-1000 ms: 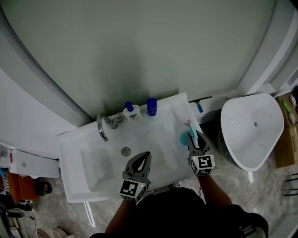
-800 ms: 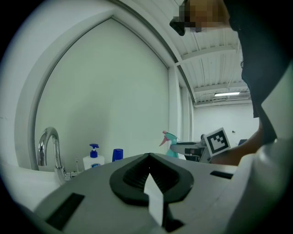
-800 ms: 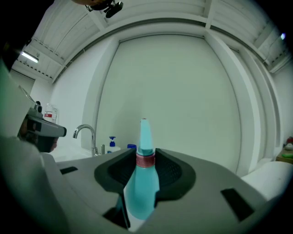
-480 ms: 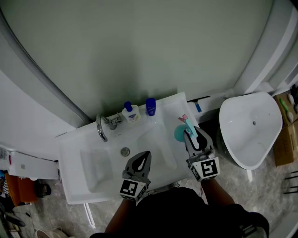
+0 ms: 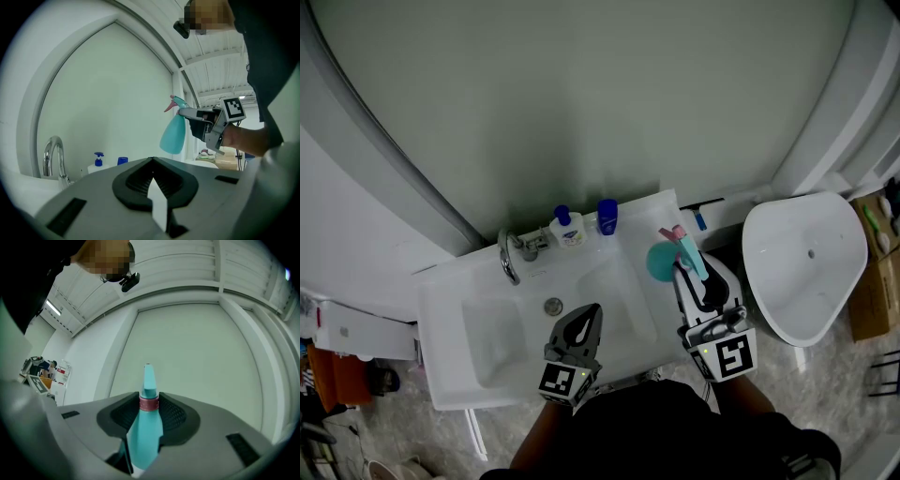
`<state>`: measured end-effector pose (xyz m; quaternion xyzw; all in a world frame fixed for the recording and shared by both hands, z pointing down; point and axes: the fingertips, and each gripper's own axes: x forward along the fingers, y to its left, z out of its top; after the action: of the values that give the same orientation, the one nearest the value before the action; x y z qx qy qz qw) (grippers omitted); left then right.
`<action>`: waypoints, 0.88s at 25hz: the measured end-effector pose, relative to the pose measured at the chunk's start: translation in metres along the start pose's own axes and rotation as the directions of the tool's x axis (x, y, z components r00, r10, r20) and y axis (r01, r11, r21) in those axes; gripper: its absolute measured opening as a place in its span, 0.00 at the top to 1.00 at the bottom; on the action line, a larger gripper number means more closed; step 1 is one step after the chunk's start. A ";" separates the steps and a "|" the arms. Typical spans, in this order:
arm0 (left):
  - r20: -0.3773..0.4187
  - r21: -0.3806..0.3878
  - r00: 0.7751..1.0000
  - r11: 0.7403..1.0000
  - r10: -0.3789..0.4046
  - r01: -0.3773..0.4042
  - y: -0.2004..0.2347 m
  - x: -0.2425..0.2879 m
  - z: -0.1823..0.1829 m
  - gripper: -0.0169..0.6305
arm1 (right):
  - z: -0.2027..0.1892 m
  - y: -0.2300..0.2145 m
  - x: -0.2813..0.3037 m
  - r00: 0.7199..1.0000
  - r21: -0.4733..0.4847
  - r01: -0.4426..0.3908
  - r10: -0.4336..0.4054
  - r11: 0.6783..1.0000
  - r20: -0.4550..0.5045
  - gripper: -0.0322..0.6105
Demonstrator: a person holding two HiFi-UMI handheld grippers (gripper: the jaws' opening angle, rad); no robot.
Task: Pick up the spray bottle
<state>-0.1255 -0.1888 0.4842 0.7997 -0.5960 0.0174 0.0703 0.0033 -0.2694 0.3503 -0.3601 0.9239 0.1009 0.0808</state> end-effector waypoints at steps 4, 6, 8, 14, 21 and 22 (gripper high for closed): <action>0.011 0.007 1.000 1.000 0.015 -0.015 0.007 -0.003 0.002 0.98 | 0.026 0.004 0.000 0.998 -0.021 -0.006 0.007 1.000 0.068 0.75; 0.030 0.010 0.999 1.000 0.018 -0.018 0.009 -0.003 0.009 0.98 | 0.035 0.006 -0.001 0.997 -0.024 -0.008 0.010 1.000 0.078 0.75; 0.042 0.014 0.999 1.000 0.022 -0.022 0.011 -0.004 0.014 0.98 | 0.043 0.007 -0.001 0.996 -0.020 -0.009 0.011 1.000 0.090 0.75; 0.051 0.023 0.998 0.999 0.024 -0.025 0.009 -0.006 0.018 0.98 | 0.056 0.012 0.000 0.991 -0.030 -0.017 0.021 0.999 0.134 0.75; 0.065 0.037 0.997 0.999 0.035 -0.038 0.009 -0.007 0.025 0.98 | 0.040 0.011 -0.001 0.997 -0.003 -0.006 0.006 1.000 0.077 0.75; 0.068 0.049 0.997 0.998 0.038 -0.041 0.009 -0.007 0.028 0.98 | 0.039 0.011 -0.002 0.997 -0.002 -0.004 0.004 1.000 0.075 0.75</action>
<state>-0.1380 -0.1884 0.4562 0.7894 -0.6131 0.0072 0.0298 -0.0001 -0.2508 0.3141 -0.3541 0.9209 0.1153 0.1149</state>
